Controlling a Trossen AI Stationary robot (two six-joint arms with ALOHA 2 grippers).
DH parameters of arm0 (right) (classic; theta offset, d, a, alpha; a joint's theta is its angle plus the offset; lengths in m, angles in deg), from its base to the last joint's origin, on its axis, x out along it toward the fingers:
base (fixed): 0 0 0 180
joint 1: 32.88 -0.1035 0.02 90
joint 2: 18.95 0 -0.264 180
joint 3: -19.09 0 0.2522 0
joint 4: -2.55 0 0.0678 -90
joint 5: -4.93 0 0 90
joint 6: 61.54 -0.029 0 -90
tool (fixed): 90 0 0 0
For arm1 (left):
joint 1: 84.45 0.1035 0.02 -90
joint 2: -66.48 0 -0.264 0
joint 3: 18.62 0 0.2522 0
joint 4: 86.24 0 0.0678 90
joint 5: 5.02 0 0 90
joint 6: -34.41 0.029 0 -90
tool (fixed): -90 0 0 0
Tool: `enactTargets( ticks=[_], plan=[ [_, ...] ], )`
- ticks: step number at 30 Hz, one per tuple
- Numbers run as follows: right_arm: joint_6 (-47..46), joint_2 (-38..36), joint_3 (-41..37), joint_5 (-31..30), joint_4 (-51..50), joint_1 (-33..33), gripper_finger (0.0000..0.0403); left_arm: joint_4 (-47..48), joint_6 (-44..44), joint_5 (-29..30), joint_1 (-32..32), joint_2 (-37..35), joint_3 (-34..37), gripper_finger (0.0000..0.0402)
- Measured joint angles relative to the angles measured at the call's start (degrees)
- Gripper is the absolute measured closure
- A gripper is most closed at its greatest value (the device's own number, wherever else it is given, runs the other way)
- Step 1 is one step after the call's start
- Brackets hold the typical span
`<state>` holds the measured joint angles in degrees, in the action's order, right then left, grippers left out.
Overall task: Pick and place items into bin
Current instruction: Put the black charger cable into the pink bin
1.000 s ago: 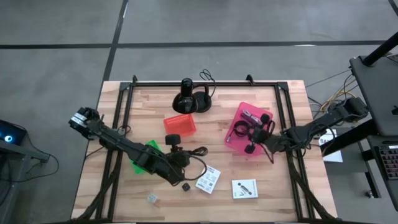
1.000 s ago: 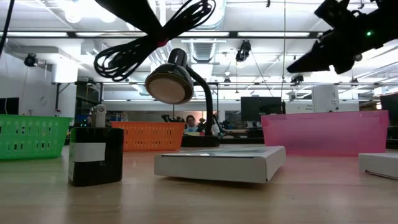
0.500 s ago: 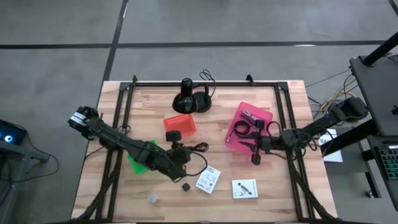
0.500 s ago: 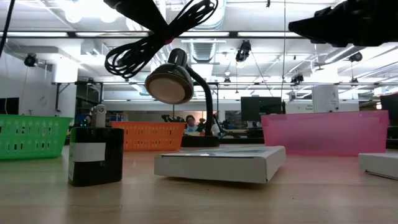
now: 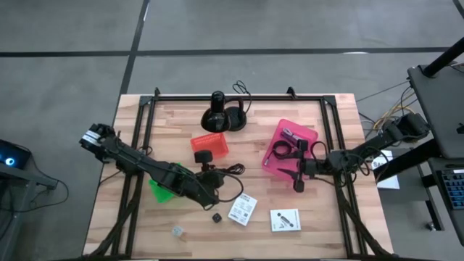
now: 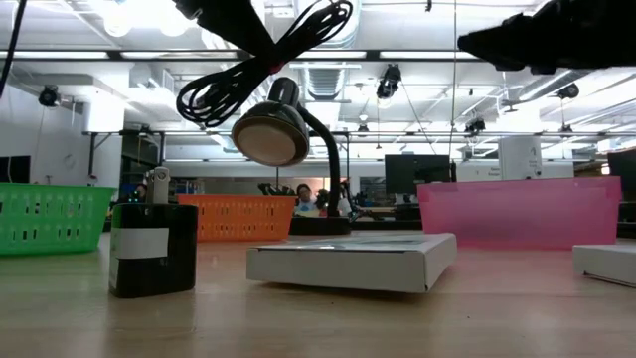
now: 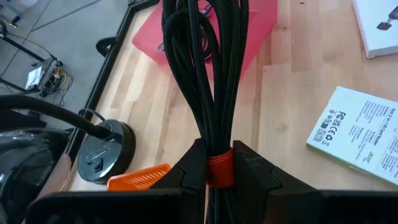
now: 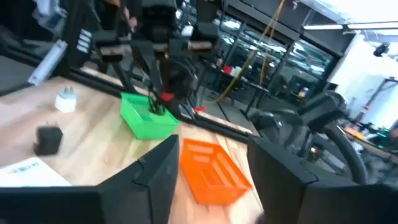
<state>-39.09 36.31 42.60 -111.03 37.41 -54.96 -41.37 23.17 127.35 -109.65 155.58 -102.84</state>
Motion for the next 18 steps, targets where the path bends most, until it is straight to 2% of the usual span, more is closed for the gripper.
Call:
enactTargets(
  ticks=[4, 8, 12, 18],
  plan=[
    [0.5, 0.0, 0.3, 5.6, 0.1, 0.0, 0.021, -4.9, 4.1, 0.0, 0.5, 0.0, 0.1, 0.0365],
    [2.0, 0.0, 0.5, 11.1, 0.2, 0.4, 0.0207, -14.1, 10.9, -0.3, 1.2, 0.0, 1.8, 0.0365],
    [2.0, 0.0, 0.8, 11.6, 0.2, 1.1, 0.0207, -23.0, 16.4, -3.1, 2.5, 0.0, 4.9, 0.0365],
    [2.0, 0.0, 0.8, 11.5, 0.2, 2.1, 0.0207, -32.9, 19.5, -6.0, 5.1, 0.0, 9.3, 0.0365]
  ],
)
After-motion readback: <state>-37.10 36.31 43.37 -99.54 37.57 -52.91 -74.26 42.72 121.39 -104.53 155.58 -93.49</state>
